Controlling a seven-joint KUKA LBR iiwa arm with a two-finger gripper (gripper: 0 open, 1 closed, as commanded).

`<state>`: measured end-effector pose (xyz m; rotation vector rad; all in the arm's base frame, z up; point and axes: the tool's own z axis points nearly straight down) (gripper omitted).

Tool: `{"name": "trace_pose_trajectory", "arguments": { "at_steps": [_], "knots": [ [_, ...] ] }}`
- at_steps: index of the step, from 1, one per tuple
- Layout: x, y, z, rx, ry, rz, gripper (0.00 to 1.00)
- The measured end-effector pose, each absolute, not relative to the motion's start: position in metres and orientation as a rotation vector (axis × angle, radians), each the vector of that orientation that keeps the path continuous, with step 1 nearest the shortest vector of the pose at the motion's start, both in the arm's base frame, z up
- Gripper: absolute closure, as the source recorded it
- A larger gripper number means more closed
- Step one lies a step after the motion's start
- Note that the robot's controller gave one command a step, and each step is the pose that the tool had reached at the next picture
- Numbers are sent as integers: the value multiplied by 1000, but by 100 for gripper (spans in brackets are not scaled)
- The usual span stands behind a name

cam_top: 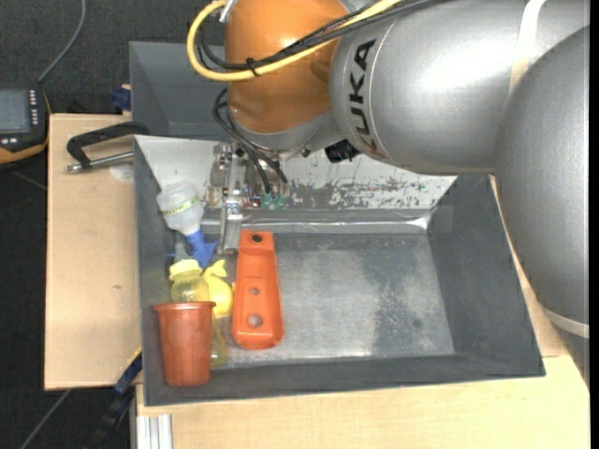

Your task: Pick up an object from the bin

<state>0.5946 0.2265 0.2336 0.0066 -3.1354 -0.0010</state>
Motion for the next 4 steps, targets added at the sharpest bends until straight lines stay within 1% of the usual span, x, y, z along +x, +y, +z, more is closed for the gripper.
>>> {"name": "trace_pose_trajectory", "arguments": {
  "at_steps": [1, 2, 3, 4],
  "knots": [
    [596, 225, 239, 2, -3144, -4, 0],
    [547, 232, 182, 647, -3075, -6, 0],
    [545, 233, 162, 724, -3063, -8, 0],
    [545, 231, 162, 1130, -2938, -6, 0]
  ]
}}
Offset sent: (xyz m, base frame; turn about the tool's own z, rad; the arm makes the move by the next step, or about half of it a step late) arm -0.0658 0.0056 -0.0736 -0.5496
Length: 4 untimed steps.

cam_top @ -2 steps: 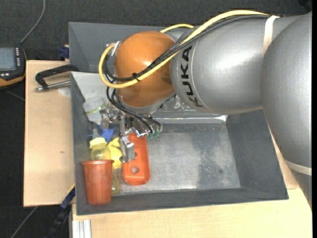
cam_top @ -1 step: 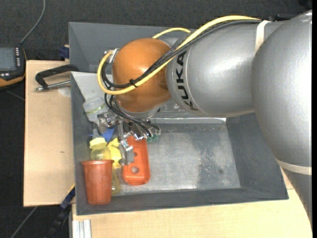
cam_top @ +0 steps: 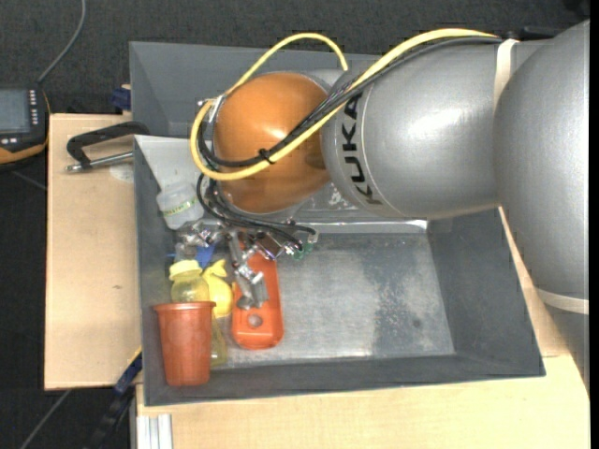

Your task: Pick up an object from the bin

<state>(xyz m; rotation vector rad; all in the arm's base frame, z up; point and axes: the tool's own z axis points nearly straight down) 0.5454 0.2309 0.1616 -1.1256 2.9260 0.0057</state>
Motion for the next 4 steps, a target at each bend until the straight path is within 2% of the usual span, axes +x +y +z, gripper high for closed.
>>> {"name": "trace_pose_trajectory", "arguments": {
  "at_steps": [1, 2, 4],
  "knots": [
    [577, 202, 83, -1508, 2733, -2, 0],
    [548, 210, 71, -312, 3123, -33, 100],
    [543, 211, 73, -181, 3132, -45, 100]
  ]
}}
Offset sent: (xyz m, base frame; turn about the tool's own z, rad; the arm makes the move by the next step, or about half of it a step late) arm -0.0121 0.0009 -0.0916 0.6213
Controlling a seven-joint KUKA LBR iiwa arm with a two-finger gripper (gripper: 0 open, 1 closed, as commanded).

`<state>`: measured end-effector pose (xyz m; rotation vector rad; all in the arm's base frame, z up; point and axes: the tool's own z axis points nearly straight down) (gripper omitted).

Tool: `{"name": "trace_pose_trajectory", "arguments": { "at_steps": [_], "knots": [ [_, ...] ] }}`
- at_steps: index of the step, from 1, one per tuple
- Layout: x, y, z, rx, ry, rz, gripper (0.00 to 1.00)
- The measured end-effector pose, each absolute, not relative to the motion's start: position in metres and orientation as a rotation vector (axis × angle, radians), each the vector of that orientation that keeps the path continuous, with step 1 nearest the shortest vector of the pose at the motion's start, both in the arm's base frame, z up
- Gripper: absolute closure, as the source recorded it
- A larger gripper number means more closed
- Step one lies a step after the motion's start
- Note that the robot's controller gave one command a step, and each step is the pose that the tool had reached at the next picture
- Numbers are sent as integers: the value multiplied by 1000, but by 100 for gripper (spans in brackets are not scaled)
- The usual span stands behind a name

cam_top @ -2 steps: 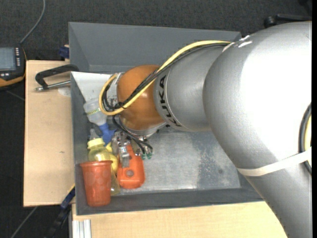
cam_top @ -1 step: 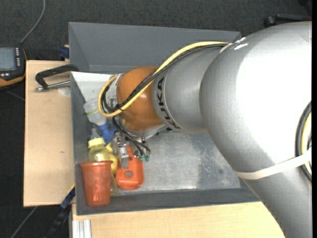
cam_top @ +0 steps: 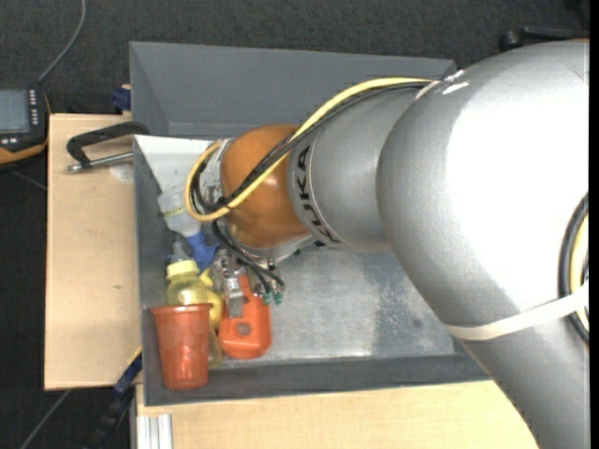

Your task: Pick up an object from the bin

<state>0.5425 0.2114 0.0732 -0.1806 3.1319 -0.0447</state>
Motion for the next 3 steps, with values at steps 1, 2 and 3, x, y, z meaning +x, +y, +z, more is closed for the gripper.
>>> {"name": "trace_pose_trajectory", "arguments": {
  "at_steps": [1, 2, 3],
  "knots": [
    [542, 210, 79, -225, 3132, -42, 100],
    [540, 213, 109, -245, 3134, -36, 100],
    [542, 214, 138, -217, 3129, -32, 100]
  ]
}}
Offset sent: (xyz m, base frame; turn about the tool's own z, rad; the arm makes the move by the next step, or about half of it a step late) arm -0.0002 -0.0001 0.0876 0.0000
